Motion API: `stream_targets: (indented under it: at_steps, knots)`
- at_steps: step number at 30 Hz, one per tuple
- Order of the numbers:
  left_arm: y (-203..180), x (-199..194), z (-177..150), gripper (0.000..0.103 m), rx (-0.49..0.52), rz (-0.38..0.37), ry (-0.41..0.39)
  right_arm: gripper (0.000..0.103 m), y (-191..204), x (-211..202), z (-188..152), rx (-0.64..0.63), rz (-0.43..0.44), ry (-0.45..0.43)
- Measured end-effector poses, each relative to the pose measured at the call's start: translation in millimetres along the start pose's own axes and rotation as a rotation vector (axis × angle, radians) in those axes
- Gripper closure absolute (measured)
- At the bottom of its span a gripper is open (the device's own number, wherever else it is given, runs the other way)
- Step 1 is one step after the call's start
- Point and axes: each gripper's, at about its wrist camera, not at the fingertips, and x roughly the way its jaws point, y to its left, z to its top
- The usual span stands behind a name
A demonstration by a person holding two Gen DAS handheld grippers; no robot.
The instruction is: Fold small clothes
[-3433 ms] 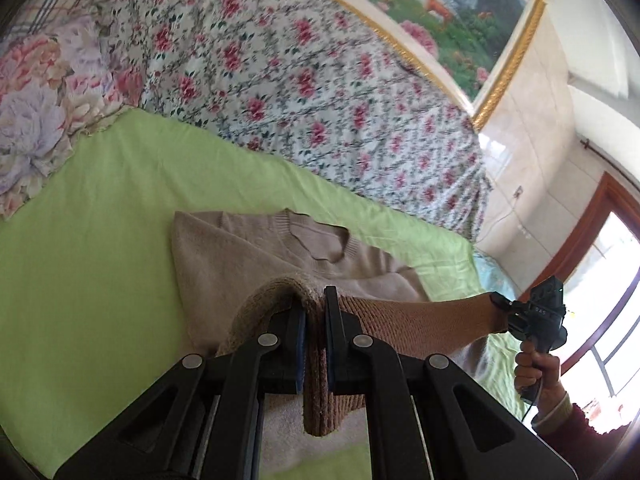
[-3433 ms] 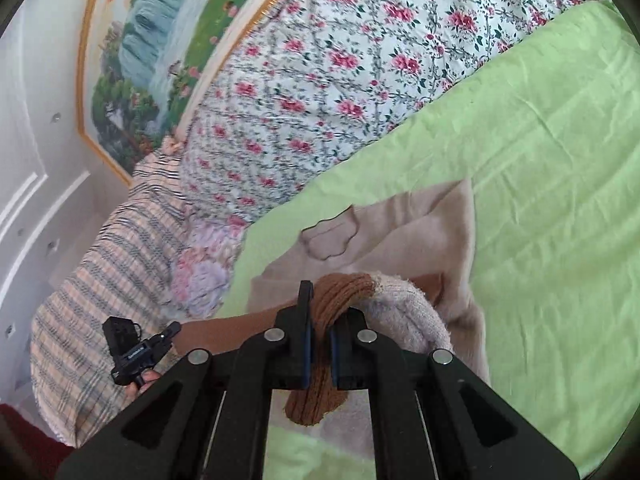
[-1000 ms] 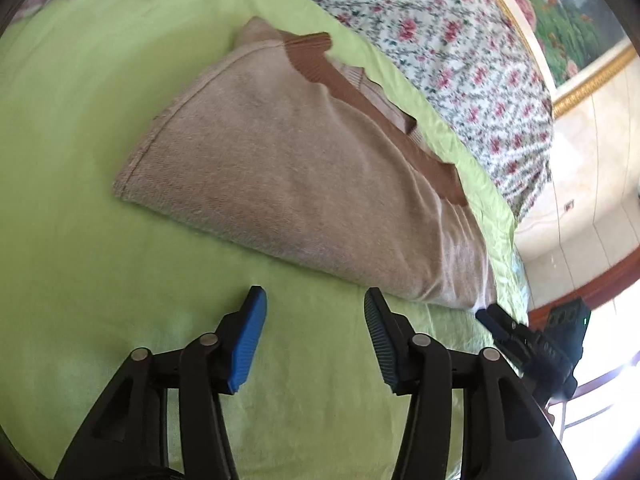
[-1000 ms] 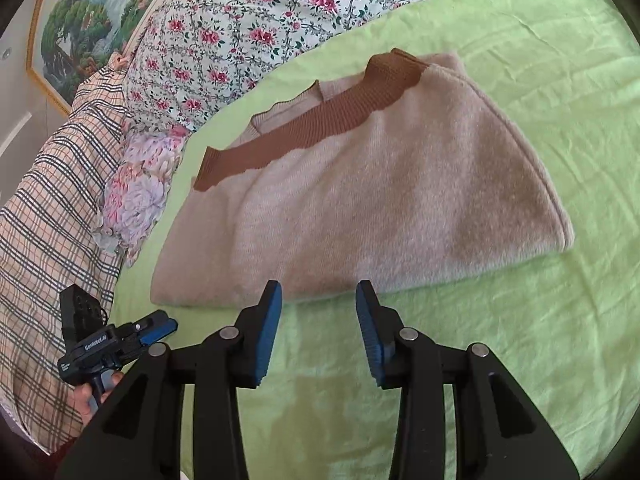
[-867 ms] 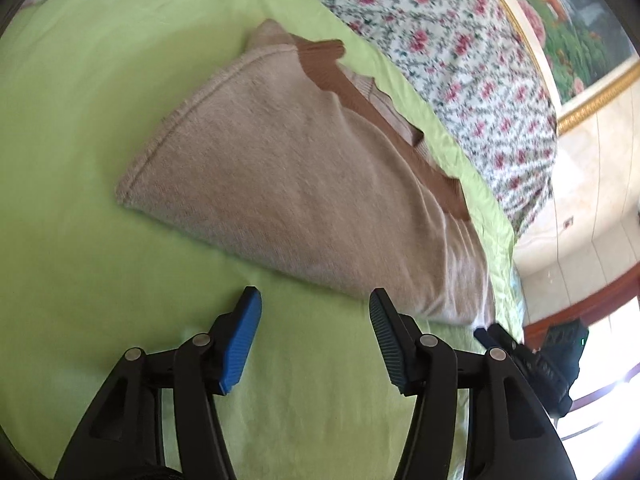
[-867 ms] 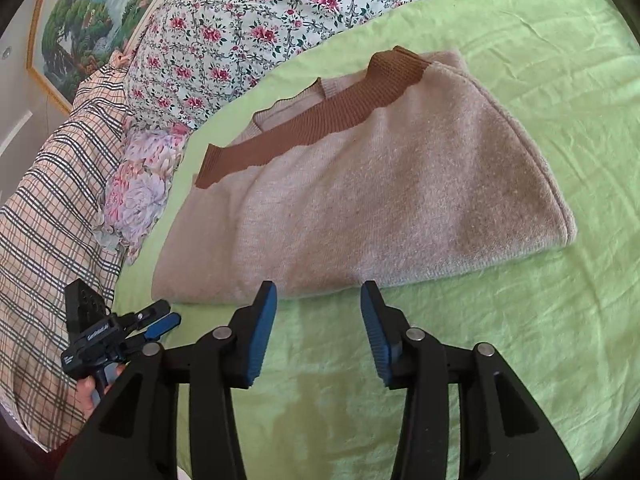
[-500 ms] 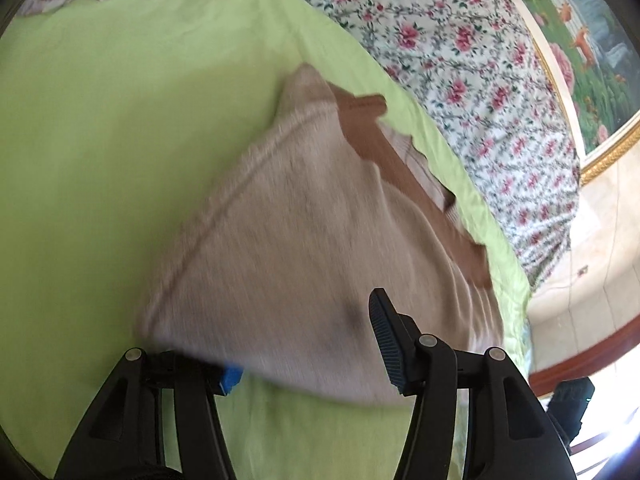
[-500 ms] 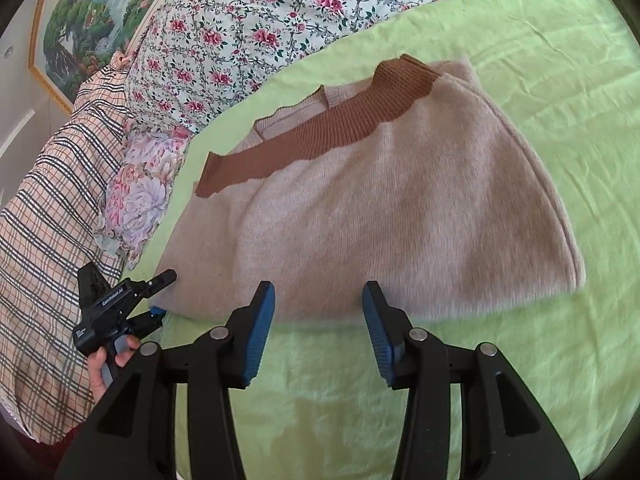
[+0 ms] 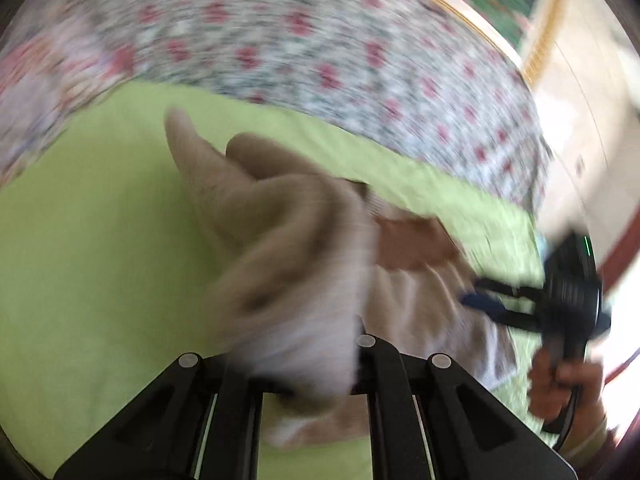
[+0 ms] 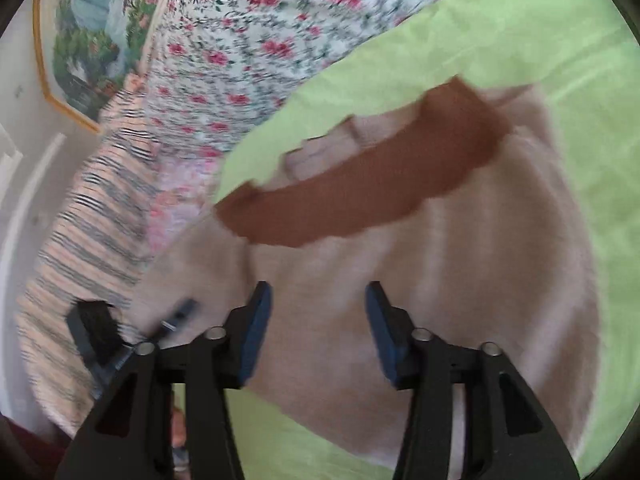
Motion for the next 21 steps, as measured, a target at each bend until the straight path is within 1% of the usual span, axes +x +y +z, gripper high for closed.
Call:
stream_targets:
  at_steps: [1,2,4,7,8,10,11,12,13,14,15,16,18,19,21]
  knots:
    - [-16.0,9.7,-2.5,0.095,0.043,-0.008,0.014,0.026,1.0,8.3,8.3,-0.001,0.041,0.028]
    - [-25.2,16.2,-5.2,0.095,0.066,-0.014,0.026,0.024,0.2,18.9,16.9,0.002,0.073,0.049]
    - [-44.8,34.6,-13.4,0.095,0.111,-0.029,0.068,0.023,-3.4,39.4,30.7,0.021,0.103,0.092]
    - [-59.4,52.5,-24.3,0.095,0.148,-0.035,0.111,0.023,-10.5,77.3,51.2,0.053,0.170,0.163]
    - [-62.3,56.7,-27.5,0.095,0.153,-0.039,0.120,0.023,-12.8,90.7,57.1,0.062,0.171,0.185]
    - [-62.7,59.7,-29.1,0.095,0.148,-0.046,0.120,0.023,-18.8,116.5,66.4,0.086,0.108,0.215]
    - [-62.3,60.7,-28.6,0.095,0.145,-0.048,0.118,0.024,-18.4,125.7,70.4,0.078,0.097,0.224]
    - [-62.0,61.3,-27.9,0.095,0.144,-0.050,0.120,0.035,-16.0,131.0,73.8,0.059,0.093,0.221]
    - [-63.0,62.2,-27.1,0.095,0.153,-0.047,0.124,0.058,-11.7,133.5,74.7,0.043,0.082,0.216]
    - [-63.6,61.0,-27.1,0.095,0.165,-0.039,0.123,0.063,-5.7,134.8,76.7,0.030,0.078,0.211]
    - [-64.3,57.8,-27.9,0.095,0.181,-0.028,0.118,0.075,0.8,132.0,79.1,0.007,0.074,0.199]
    - [-69.5,55.5,-25.8,0.095,0.202,-0.019,0.111,0.082,7.6,125.9,82.0,-0.023,0.061,0.182]
    - [-74.6,44.8,-22.8,0.095,0.221,-0.034,0.096,0.086,21.0,103.3,87.7,-0.093,0.043,0.139]
    - [-80.5,40.5,-19.2,0.095,0.228,-0.052,0.084,0.086,28.1,87.8,89.5,-0.125,0.042,0.115]
    - [-97.2,34.5,-12.7,0.095,0.246,-0.097,0.064,0.086,39.9,56.7,90.1,-0.190,0.011,0.067]
